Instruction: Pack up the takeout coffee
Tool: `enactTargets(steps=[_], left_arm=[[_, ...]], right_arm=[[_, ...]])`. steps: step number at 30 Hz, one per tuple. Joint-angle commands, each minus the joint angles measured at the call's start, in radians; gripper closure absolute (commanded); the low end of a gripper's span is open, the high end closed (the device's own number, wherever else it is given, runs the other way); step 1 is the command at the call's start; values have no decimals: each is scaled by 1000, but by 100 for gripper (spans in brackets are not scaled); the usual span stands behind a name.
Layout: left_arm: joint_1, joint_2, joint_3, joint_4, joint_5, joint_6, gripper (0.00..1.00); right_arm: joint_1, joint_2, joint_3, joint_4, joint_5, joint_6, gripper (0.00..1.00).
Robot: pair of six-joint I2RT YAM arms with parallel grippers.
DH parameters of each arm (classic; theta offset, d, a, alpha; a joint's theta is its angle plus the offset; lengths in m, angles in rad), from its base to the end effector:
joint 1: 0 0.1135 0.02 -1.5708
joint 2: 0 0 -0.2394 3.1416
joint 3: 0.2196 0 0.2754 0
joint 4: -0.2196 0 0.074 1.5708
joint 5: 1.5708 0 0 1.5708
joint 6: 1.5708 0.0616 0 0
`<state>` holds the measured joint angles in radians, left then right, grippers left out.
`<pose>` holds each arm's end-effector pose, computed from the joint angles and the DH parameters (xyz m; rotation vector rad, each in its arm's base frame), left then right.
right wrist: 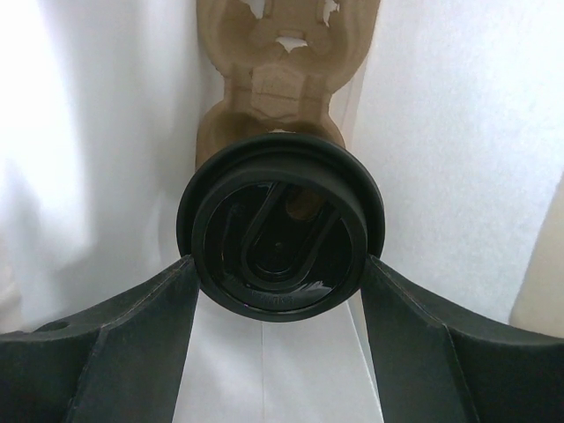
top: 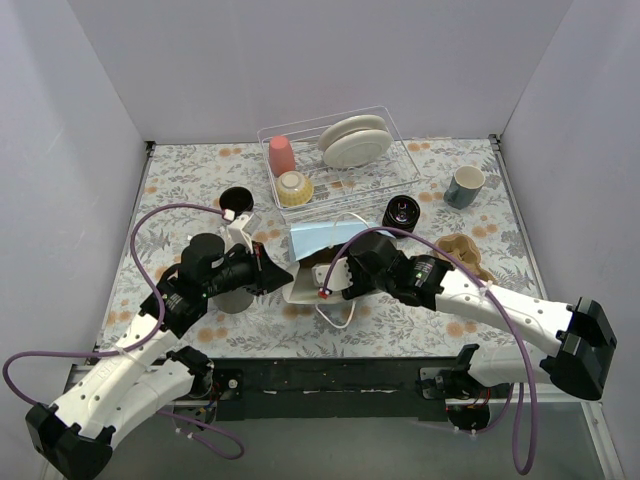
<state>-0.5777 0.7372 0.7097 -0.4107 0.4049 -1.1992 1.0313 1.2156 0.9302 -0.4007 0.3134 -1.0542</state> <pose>0.1806 -0.1467 0.2716 -0.4195 2.2927 -1.4395 0.1777 0.2598 0.2358 -1.8474 1.2713 -0.3654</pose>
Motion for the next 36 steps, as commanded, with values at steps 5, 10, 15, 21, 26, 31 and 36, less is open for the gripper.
enactTargets(steps=[5,10,15,21,26,31,36], left_arm=[[4,-21,-13,32,37,-37,100],[4,-30,-21,32,45,-34,100],[4,-22,-30,53,52,-48,100],[4,-19,-32,56,49,-48,100],[4,-6,-32,61,48,-43,100],[4,1,-27,61,48,-39,100],[4,-2,-26,52,49,-40,100]], right_arm=[[-14,4,-27,34,-13,-95,55],[-13,13,-11,48,-11,-104,55],[-13,13,-21,46,-36,-105,55],[-13,19,-1,56,-74,-105,56],[-13,38,-5,65,-83,-99,56],[-13,48,-28,86,-63,-99,56],[-13,48,-51,114,-46,-98,56]])
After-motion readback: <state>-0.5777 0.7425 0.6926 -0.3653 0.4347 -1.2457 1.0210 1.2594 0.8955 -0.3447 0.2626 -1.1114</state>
